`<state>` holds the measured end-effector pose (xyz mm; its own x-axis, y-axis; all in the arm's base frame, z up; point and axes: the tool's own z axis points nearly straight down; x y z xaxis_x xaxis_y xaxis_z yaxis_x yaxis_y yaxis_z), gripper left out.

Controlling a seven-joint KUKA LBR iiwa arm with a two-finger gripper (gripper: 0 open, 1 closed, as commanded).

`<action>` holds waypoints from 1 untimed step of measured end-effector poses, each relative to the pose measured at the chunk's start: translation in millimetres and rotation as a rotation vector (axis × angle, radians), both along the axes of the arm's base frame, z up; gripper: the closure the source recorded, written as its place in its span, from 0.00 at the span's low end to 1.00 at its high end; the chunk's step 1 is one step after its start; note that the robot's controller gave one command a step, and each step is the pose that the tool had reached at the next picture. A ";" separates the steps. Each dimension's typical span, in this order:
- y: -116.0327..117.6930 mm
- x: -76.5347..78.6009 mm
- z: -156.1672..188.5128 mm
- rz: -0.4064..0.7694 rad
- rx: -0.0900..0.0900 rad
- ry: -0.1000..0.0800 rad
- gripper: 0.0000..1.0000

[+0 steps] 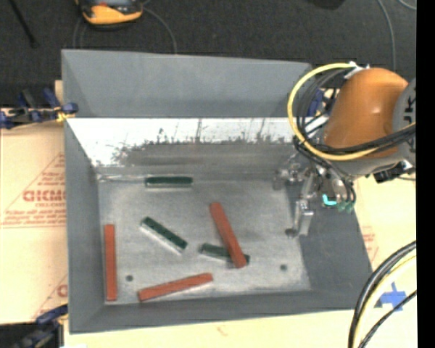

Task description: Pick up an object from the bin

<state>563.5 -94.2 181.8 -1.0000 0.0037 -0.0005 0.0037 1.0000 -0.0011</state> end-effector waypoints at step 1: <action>-2.2 18.8 39.1 0.070 0.000 0.001 0.00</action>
Offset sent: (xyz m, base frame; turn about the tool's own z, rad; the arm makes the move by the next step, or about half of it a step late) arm -0.0570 0.0598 -0.0786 -0.2944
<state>582.3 -96.4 220.8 -0.9978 -0.0662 0.0002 -0.0662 0.9978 -0.0008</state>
